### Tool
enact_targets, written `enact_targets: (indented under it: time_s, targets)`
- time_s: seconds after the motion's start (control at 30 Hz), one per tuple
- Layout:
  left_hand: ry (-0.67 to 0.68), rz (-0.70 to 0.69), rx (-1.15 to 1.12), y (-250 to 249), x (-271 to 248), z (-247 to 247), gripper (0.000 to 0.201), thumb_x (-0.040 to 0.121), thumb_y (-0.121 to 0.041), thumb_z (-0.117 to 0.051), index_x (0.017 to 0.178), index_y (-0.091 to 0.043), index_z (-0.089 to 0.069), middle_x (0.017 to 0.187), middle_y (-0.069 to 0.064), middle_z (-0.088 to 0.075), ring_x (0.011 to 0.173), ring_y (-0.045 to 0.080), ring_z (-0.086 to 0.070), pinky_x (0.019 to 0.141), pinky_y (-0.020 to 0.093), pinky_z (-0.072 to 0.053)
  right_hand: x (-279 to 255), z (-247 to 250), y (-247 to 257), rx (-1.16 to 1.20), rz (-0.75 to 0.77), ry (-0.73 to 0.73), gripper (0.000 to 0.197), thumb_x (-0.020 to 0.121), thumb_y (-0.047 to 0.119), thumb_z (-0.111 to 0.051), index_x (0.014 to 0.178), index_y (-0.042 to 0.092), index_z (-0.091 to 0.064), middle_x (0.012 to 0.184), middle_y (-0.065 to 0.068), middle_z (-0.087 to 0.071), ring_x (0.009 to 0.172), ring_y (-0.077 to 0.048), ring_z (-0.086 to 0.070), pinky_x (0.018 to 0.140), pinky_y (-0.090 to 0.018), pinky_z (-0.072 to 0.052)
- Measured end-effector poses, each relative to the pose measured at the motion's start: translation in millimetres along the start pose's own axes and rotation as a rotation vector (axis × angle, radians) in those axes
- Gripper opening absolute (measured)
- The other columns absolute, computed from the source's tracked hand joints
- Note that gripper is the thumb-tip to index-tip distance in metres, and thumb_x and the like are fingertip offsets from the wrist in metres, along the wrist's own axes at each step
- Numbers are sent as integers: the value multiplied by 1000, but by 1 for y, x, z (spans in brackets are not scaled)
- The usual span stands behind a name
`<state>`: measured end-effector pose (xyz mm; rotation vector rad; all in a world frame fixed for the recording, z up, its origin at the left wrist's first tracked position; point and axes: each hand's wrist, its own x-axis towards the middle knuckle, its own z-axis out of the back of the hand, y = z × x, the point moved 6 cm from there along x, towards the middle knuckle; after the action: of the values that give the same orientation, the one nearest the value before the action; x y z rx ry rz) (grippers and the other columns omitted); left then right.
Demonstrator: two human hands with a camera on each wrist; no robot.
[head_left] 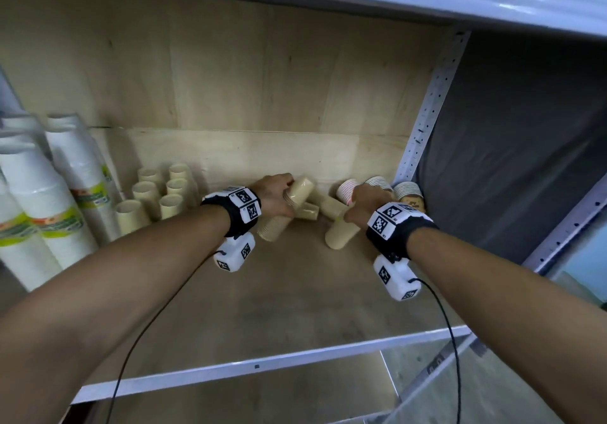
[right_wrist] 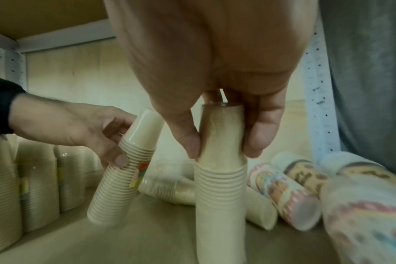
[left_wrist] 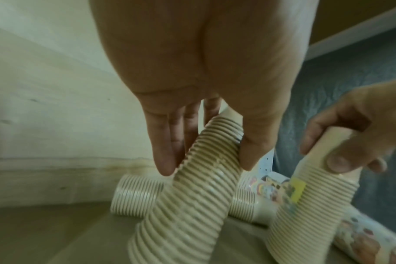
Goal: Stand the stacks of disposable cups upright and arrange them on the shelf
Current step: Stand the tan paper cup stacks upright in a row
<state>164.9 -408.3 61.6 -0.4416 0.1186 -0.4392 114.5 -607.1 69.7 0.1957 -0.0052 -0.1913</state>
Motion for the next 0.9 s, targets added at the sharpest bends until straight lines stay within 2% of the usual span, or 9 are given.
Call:
enact_targets:
  time_s: [0.1,0.23,0.37,0.47,0.53,0.63,0.73,0.8,0.9]
  targets:
    - [14,45,-62,6,-11,16,58,72,-27,-81,119,-14,-49,110,1,-61,98,22,-60,85,38,-52,6,13,24,-30,45,31,24,75,30,-68,93,18,-57,89,-8,-53,80,-25,-50,71,-31,-42]
    - [53,87,-168,20,-26,26,54,74,-17,-81,118,-17,-49,110,2,-62,98,20,-62,78,37,-58,11,20,56,-28,130,42,30,72,31,-74,89,18,-53,90,-8,-52,80,-24,-49,71,-31,-41]
    - [71,141,-251,36,-41,22,58,70,-15,-83,118,-23,-51,113,0,-62,102,21,-64,76,41,-61,5,18,89,7,203,49,30,72,27,-75,87,16,-52,88,-7,-51,81,-23,-49,71,-30,-42]
    - [70,167,-308,43,-52,12,62,71,-11,-83,122,-22,-50,112,0,-63,101,21,-63,76,39,-61,-1,9,111,-33,222,-2,20,76,16,-71,75,13,-52,75,-5,-50,74,-22,-53,58,-24,-39]
    - [72,180,-326,47,-58,6,65,72,-9,-83,125,-22,-49,112,-1,-62,100,20,-63,73,34,-61,-4,4,122,-60,232,-23,20,77,13,-71,71,11,-52,74,-6,-54,67,-21,-54,50,-21,-36]
    - [54,209,-341,55,-63,-2,66,69,-12,-85,124,-25,-50,112,-4,-63,103,19,-62,69,29,-58,-3,-5,133,-75,260,55,22,75,17,-74,70,12,-53,71,-6,-53,65,-22,-55,45,-19,-32]
    - [12,196,-282,57,-67,-4,71,61,-26,-87,121,-28,-49,114,-8,-64,107,17,-61,90,38,-52,-4,-11,137,-62,286,99,39,73,21,-74,60,16,-38,60,-3,-38,53,-19,-41,43,-21,-28]
    - [-10,190,-238,57,-69,-3,74,58,-34,-86,121,-28,-48,114,-9,-63,106,17,-60,96,42,-48,-6,-13,139,-46,303,116,39,74,25,-74,63,16,-37,62,-3,-38,56,-19,-42,45,-22,-31]
    - [-29,189,-266,55,-71,3,65,66,-36,-84,120,-29,-47,106,-8,-64,98,16,-62,89,37,-51,-7,-10,139,-4,306,113,39,74,29,-70,62,16,-35,63,-1,-38,55,-18,-43,45,-22,-29]
